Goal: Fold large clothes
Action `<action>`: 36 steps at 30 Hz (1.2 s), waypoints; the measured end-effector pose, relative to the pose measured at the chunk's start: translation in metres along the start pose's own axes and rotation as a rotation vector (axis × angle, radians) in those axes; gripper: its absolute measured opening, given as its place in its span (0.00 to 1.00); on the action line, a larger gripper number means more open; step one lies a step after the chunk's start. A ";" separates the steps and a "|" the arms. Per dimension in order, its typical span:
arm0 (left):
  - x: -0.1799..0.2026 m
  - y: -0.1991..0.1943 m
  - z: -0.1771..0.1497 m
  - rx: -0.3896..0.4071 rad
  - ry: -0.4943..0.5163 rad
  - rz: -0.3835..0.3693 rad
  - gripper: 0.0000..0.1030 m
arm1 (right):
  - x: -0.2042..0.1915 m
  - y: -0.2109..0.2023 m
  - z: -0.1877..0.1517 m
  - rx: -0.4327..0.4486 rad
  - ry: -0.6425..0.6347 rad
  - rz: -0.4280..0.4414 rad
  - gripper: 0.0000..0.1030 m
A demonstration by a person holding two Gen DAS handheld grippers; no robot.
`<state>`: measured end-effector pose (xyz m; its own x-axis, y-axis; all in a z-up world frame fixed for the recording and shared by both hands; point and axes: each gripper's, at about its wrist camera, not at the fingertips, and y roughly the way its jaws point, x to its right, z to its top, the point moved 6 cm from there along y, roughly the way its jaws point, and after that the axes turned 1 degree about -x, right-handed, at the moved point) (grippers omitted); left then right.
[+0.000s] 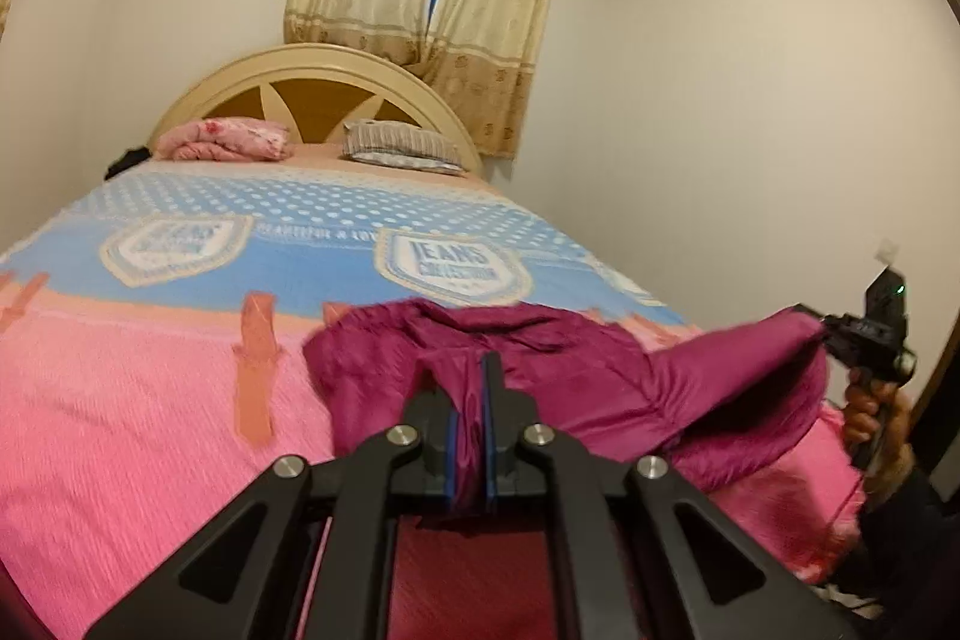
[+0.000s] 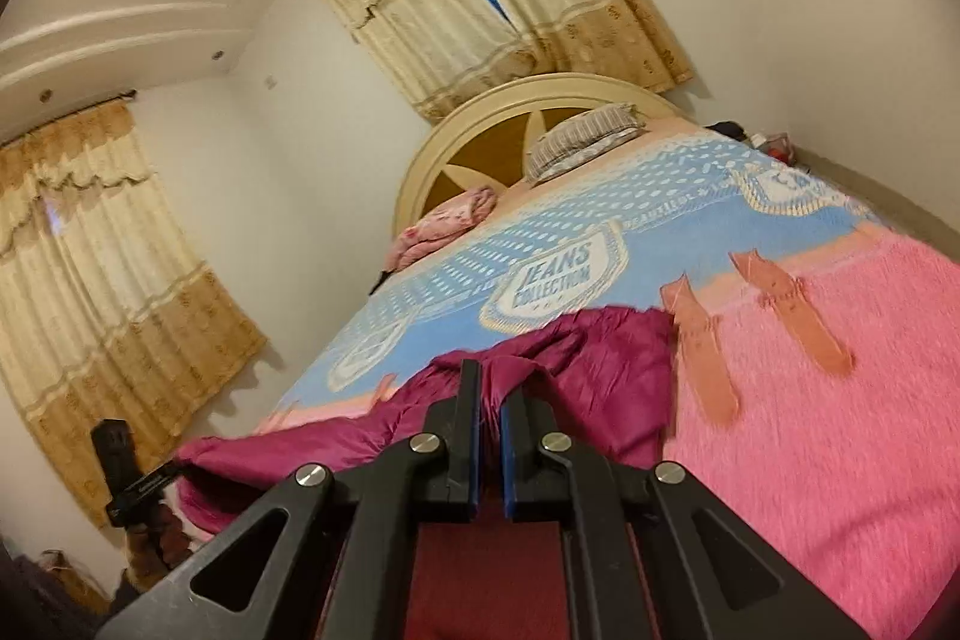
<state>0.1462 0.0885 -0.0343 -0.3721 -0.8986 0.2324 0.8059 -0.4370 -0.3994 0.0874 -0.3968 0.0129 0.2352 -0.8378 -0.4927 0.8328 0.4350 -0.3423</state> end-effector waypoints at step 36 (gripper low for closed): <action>0.025 0.171 0.008 -0.086 0.273 0.271 1.00 | 0.122 0.293 0.033 -0.186 -0.055 -0.367 0.04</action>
<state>0.2784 -0.0081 -0.0900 -0.2688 -0.9542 -0.1314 0.8545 -0.1733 -0.4897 0.3770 -0.3823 -0.1208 -0.0296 -0.9626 -0.2693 0.7630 0.1523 -0.6282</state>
